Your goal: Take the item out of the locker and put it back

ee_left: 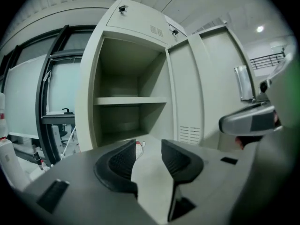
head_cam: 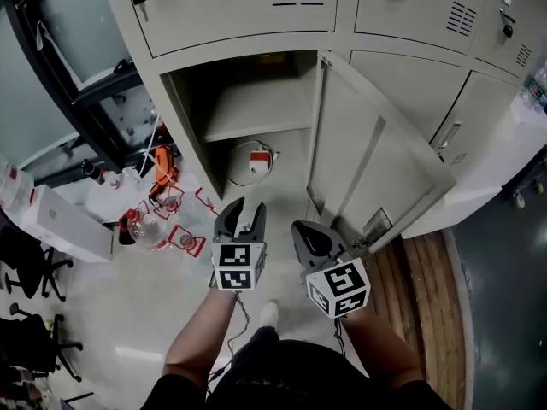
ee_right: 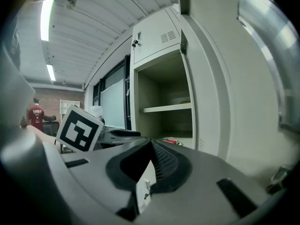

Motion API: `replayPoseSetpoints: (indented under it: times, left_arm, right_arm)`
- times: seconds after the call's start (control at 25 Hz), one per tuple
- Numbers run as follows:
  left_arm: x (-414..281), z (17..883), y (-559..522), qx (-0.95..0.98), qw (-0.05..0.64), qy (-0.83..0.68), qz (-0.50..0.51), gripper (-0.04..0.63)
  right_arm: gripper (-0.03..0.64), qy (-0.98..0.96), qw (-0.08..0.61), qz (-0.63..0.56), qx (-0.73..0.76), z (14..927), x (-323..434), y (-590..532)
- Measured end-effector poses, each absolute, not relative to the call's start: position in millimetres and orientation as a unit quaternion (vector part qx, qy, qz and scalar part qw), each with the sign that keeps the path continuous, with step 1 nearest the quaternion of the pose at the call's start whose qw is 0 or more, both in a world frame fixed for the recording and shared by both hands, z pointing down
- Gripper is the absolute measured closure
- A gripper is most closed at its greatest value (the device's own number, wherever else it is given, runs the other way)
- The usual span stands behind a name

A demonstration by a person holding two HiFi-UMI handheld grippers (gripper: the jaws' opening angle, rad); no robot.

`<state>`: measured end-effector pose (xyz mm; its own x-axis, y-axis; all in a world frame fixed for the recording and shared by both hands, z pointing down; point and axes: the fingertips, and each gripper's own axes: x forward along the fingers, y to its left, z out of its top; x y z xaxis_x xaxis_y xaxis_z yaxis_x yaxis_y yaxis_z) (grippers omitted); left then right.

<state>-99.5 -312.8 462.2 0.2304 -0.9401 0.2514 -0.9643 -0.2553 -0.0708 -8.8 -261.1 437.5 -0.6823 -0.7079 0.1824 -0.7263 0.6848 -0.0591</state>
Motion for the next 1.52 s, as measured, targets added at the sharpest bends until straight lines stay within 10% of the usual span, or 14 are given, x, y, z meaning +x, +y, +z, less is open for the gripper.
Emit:
replayPoseSetpoints:
  times: [1.52]
  left_arm:
    - [-117.6, 552.0, -496.5, 0.744, 0.175, -0.596, 0.246, 0.295]
  right_arm:
    - [0.62, -0.883, 0.093, 0.101, 0.449, 460.6, -17.6, -343.5]
